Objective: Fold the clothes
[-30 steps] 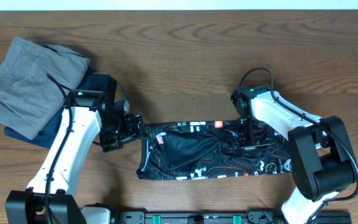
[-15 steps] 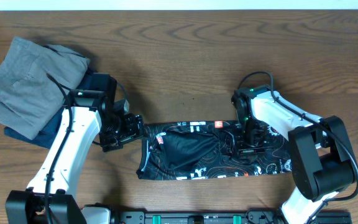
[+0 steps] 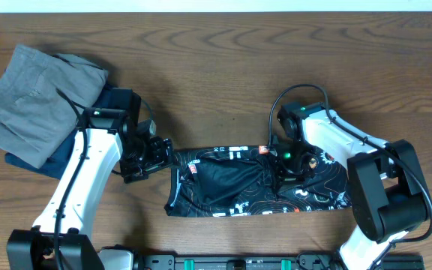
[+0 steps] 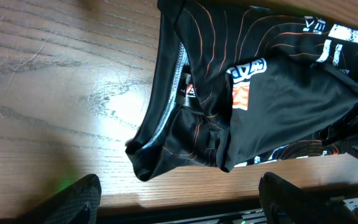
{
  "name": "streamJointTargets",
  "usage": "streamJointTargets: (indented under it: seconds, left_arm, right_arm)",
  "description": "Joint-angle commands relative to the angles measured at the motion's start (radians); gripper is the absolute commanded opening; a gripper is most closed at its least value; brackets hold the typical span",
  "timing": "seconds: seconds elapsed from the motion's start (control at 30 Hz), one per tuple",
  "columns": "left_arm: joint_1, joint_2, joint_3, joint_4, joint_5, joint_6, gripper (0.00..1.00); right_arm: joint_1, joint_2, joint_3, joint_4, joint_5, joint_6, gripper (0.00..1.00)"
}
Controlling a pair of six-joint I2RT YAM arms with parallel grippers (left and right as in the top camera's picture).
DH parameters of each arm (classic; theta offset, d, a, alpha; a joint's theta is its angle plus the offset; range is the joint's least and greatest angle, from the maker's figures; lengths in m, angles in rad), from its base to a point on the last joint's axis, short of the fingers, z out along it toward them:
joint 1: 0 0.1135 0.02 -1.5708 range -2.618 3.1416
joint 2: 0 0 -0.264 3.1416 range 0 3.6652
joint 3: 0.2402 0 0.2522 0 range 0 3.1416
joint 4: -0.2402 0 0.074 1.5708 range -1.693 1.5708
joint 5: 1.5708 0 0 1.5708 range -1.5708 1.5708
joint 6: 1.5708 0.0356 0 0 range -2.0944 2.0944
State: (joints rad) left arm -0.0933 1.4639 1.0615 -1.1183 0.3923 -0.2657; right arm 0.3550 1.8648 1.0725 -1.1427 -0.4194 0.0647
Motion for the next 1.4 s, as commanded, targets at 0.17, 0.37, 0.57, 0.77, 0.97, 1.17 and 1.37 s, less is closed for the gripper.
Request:
streamJointTargets:
  seconds: [0.17, 0.37, 0.57, 0.77, 0.97, 1.17, 1.37]
  left_arm:
    - [0.004, -0.009, 0.018, -0.003, -0.005, 0.002, 0.83]
    - [0.004, -0.009, 0.018, -0.003, -0.005, 0.002, 0.84]
    - [0.004, -0.009, 0.018, -0.003, -0.005, 0.002, 0.83]
    - [0.004, -0.009, 0.018, -0.003, -0.005, 0.002, 0.83]
    - [0.004, -0.009, 0.018, -0.003, -0.005, 0.002, 0.84]
    - [0.004, -0.009, 0.018, -0.003, -0.005, 0.002, 0.84]
    - [0.004, -0.009, 0.018, -0.003, -0.005, 0.002, 0.83]
  right_arm:
    - [-0.003, -0.153, 0.065, -0.008, 0.006, -0.040, 0.18]
    - [-0.032, -0.236, 0.092, 0.043, 0.200, 0.027, 0.79]
    - [-0.048, -0.194, 0.063, 0.055, 0.307, 0.109, 0.68]
    - [-0.049, -0.126, 0.037, 0.103, 0.288, 0.148, 0.63]
    - [-0.046, -0.080, 0.037, 0.127, 0.230, 0.148, 0.60]
    - [-0.045, -0.073, 0.036, 0.173, 0.148, 0.148, 0.26]
    - [-0.045, -0.073, 0.036, 0.306, 0.074, 0.148, 0.01]
